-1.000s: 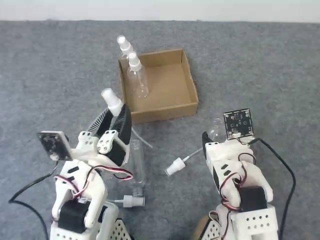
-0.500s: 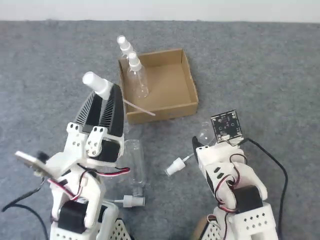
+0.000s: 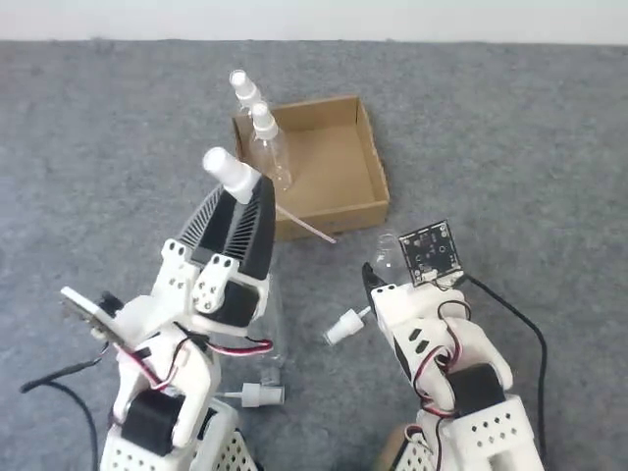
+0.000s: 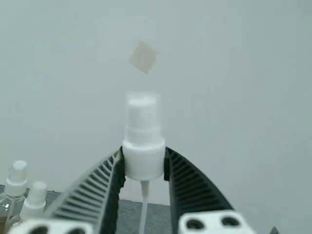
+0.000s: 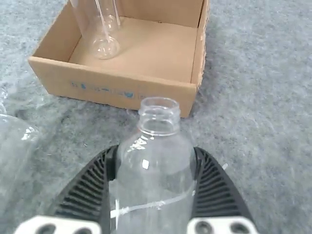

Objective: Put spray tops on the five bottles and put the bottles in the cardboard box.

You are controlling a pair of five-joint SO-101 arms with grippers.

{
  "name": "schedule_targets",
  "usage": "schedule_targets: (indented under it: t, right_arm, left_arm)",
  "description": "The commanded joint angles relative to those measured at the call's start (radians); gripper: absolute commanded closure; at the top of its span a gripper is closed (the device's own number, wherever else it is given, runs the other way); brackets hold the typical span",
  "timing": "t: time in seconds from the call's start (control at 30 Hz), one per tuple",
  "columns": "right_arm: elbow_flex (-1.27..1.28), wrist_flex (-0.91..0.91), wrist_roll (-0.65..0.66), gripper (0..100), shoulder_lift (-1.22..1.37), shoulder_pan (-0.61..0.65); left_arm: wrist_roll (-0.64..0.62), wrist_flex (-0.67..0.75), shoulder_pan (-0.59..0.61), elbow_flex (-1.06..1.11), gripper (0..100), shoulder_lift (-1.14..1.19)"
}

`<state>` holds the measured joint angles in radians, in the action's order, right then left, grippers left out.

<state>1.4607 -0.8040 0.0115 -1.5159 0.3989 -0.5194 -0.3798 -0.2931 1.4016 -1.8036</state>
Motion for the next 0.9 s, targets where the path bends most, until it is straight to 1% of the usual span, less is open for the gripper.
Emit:
schedule_targets:
  t: [0.0,0.13,0.3,0.7,0.87]
  right_arm:
    - [-0.009,0.024,0.092,98.2,-0.025,0.022]
    - [0.029,0.054,0.184,98.2,-0.027,0.077]
    - [0.083,0.131,0.281,98.2,-0.027,0.094]
    - [0.091,0.159,0.338,98.2,-0.027,0.094]
    - [0.127,0.203,0.356,98.2,-0.081,0.094]
  left_arm:
    - [0.002,0.031,-0.021,-0.01,99,-0.015]
    - [0.002,0.031,-0.021,-0.01,99,-0.015]
    - [0.002,0.029,-0.014,-0.01,99,-0.015]
    - [0.003,0.034,-0.02,0.028,99,-0.015]
    - [0.008,0.126,-0.014,0.09,99,-0.014]
